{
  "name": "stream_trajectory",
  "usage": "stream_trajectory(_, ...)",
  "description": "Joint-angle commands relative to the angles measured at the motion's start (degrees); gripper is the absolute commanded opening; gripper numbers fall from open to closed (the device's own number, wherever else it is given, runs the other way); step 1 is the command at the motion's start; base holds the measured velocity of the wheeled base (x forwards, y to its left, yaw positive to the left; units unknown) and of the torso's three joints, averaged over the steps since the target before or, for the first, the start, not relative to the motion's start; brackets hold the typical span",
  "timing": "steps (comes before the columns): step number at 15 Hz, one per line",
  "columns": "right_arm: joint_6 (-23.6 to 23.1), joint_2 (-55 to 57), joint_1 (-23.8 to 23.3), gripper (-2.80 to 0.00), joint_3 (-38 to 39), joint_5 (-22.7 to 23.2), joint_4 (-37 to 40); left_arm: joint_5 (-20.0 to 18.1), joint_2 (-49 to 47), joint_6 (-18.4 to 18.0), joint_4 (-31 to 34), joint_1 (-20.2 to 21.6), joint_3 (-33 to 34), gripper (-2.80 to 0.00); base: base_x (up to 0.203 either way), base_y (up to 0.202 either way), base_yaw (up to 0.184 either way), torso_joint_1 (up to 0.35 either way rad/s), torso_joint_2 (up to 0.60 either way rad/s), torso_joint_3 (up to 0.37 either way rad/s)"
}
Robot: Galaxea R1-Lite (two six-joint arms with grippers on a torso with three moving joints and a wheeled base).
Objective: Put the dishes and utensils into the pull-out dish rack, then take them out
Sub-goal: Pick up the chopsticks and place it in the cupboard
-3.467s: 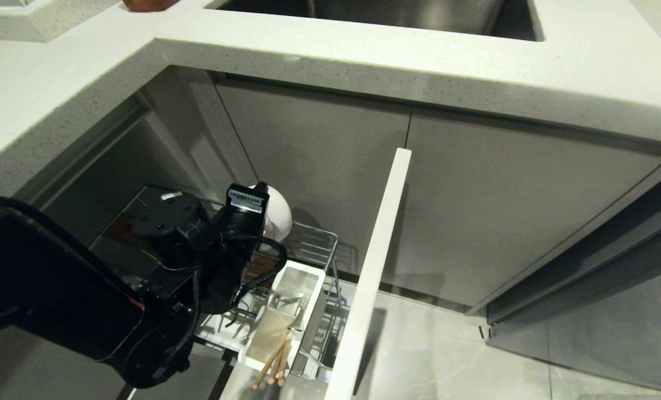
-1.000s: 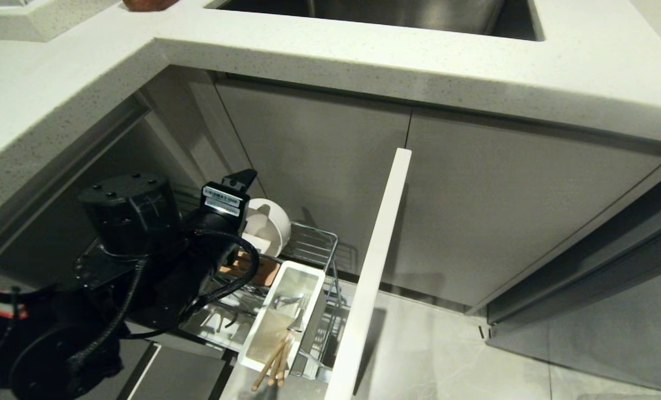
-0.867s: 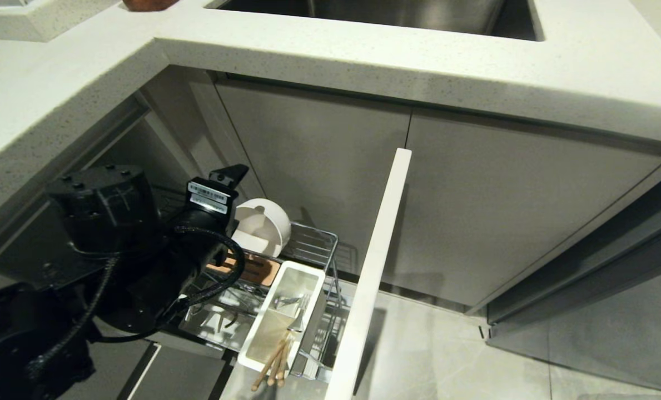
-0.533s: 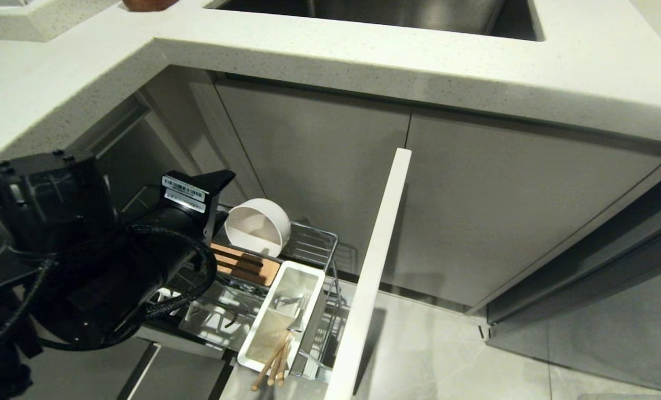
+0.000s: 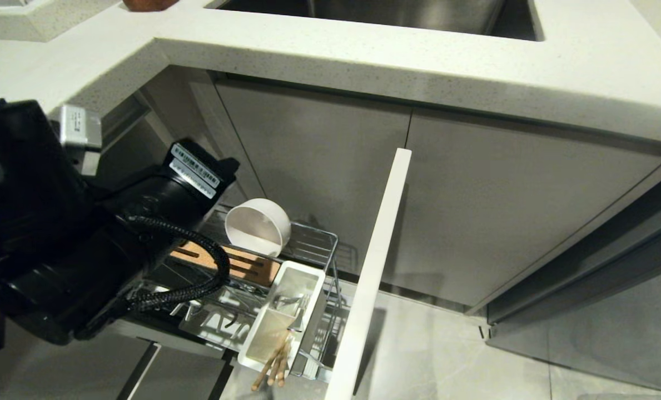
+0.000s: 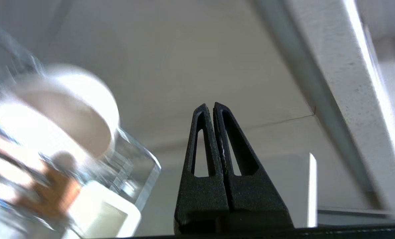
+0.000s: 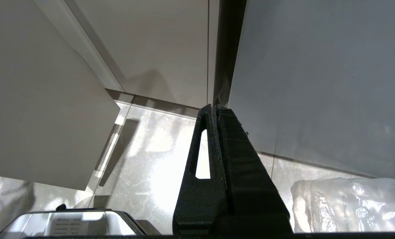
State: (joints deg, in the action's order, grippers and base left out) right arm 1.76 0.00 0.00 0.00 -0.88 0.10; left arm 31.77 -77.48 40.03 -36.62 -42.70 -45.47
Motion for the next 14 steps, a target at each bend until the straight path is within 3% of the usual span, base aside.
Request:
stream_trajectory(1,0.0,0.0,0.1,-2.8,0.1,0.0,0.0,1.8,0.0,-4.9,-0.1,-0.4,-1.8,-2.8,0.0,0.0,0.0,0.0,0.0,0.0)
stream_trajectory(4,0.0,0.0,0.1,-2.8,0.1,0.0,0.0,7.1,1.0,-13.6,4.7,0.2,-8.1,-2.8,0.0,0.0,0.0,0.0,0.0,0.0)
stream_trajectory(7,0.0,0.0,0.0,-2.8,0.1,0.0,0.0,12.6,3.6,-22.7,20.4,2.4,-19.1,-2.8,0.0,0.0,0.0,0.0,0.0,0.0)
stream_trajectory(10,0.0,0.1,0.1,-2.8,0.1,0.0,0.0,13.9,6.1,-29.3,29.9,10.9,-23.5,-2.8,0.0,0.0,0.0,0.0,0.0,0.0)
stream_trajectory(14,0.0,0.0,0.0,-2.8,0.2,0.0,0.0,15.5,6.7,-31.1,40.4,19.0,-35.6,-2.8,0.0,0.0,0.0,0.0,0.0,0.0)
